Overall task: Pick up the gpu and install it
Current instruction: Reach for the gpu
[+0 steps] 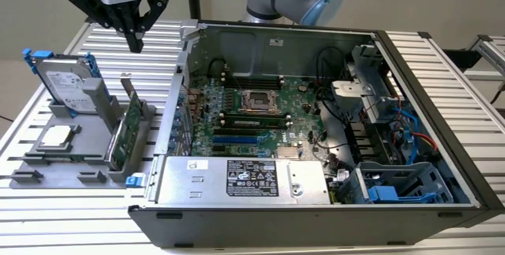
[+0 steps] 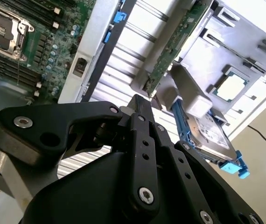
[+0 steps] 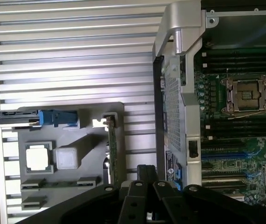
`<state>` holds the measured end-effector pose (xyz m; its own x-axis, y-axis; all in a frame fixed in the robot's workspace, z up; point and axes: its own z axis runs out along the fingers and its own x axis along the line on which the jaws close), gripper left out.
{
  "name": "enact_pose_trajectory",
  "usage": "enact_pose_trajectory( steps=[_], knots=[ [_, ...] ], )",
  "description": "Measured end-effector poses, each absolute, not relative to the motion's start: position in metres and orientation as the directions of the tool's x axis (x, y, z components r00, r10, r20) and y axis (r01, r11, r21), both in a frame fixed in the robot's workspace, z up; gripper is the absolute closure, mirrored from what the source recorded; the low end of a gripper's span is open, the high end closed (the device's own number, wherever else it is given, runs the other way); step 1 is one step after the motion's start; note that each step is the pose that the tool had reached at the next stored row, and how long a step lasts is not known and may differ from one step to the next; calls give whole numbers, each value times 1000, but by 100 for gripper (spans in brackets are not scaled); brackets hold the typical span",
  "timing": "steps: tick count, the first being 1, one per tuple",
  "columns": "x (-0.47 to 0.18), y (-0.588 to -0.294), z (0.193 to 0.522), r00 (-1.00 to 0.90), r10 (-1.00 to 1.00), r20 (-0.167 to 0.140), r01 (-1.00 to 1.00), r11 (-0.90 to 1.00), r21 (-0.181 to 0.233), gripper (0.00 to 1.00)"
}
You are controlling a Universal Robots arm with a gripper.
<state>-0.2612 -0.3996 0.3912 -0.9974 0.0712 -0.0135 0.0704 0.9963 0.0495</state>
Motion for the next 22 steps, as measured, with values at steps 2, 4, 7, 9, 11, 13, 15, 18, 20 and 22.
enact_pose_trajectory(
  steps=[2, 4, 7, 9, 11, 13, 15, 18, 20, 22],
  knots=[
    [-264, -400, 391, -997, 71, -13, 70, 996, 49, 100],
    [-267, -400, 391, -997, 71, -13, 70, 996, 49, 100],
    [-272, -400, 391, -997, 71, -13, 70, 996, 49, 100],
    [-276, -400, 391, -997, 71, -13, 70, 996, 49, 100],
    [-280, -400, 391, -997, 71, -13, 70, 996, 49, 100],
    [-283, -400, 391, -997, 71, -13, 70, 996, 49, 100],
    [-286, -400, 391, -997, 71, -13, 70, 996, 49, 100],
    [-291, -400, 391, -997, 71, -13, 70, 996, 49, 100],
    [-294, -400, 391, -997, 71, -13, 70, 996, 49, 100],
    [-297, -400, 391, -997, 71, -13, 70, 996, 49, 100]
  ],
)
